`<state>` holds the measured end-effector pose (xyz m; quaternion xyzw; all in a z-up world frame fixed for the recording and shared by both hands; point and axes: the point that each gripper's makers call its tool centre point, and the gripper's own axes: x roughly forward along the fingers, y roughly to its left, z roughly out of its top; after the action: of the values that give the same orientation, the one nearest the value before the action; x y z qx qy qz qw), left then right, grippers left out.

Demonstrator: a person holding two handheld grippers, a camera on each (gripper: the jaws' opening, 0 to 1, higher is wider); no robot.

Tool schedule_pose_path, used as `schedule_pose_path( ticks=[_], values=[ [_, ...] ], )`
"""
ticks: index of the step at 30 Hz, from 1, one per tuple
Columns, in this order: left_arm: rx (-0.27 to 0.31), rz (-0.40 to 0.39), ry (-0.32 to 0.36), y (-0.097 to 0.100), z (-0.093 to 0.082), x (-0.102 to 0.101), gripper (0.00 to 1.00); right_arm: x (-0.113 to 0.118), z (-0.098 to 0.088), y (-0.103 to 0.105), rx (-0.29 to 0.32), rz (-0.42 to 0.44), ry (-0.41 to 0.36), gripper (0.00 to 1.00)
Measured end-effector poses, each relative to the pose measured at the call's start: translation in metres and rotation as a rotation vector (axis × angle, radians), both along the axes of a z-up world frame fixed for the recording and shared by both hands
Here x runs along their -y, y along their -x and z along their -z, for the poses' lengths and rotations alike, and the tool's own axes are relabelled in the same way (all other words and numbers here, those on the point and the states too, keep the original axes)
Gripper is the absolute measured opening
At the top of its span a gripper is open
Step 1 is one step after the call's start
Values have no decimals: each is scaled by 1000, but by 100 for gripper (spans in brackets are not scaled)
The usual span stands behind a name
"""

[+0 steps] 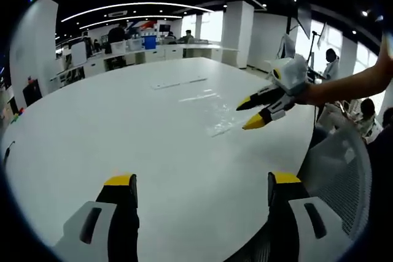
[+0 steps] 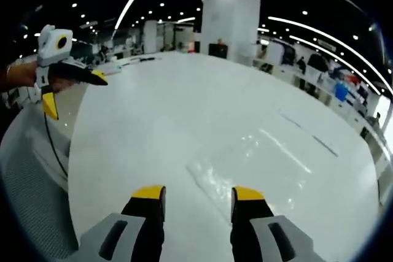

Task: Open the resealable bag by pulling the two sides of the seal apart until the entire bag opening is separated and visibly accessible.

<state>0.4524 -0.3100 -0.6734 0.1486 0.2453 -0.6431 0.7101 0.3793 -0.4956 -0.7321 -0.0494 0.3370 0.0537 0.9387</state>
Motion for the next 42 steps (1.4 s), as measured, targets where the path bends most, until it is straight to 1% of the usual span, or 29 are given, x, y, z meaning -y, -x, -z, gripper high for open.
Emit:
schedule_pose_path(
  ticks=[2, 6, 9, 12, 14, 18, 20, 24, 27, 29, 34, 39, 41, 42],
  values=[
    [-3, -2, -1, 0, 0, 0, 85, -2, 2, -4, 2, -8, -6, 37],
    [-6, -1, 1, 0, 1, 1, 85, -6, 12, -10, -27, -50, 7, 34],
    [-3, 3, -6, 0, 2, 1, 85, -5, 18, -14, -42, -59, 10, 32],
    [-6, 18, -10, 0, 3, 3, 85, -5, 21, -17, -49, -66, 9, 27],
    [7, 35, -18, 0, 3, 4, 85, -5, 24, -20, -56, -82, 16, 22],
    [6, 38, -15, 0, 2, 6, 85, -3, 30, -24, -68, -88, 22, 22],
    [4, 37, -12, 0, 2, 7, 85, -3, 33, -26, -77, -96, 24, 19],
    [3, 41, -13, 2, 2, 7, 85, -6, 39, -29, -98, -135, 37, 17],
    [3, 41, -20, 1, 4, 7, 85, -6, 45, -29, -122, -148, 44, 9],
    [10, 30, -25, -1, 5, 6, 85, -6, 47, -30, -126, -153, 50, 9],
    [1, 24, -25, -1, 7, 3, 84, -3, 47, -32, -133, -155, 56, 9],
    [-2, 15, -27, -2, 8, 2, 84, -3, 48, -34, -142, -195, 73, 8],
    [-3, 18, -26, -1, 8, 3, 84, -4, 48, -33, -154, -213, 82, 4],
    [-3, 19, -26, -1, 8, 3, 84, -3, 48, -34, -156, -230, 118, 2]
  ],
)
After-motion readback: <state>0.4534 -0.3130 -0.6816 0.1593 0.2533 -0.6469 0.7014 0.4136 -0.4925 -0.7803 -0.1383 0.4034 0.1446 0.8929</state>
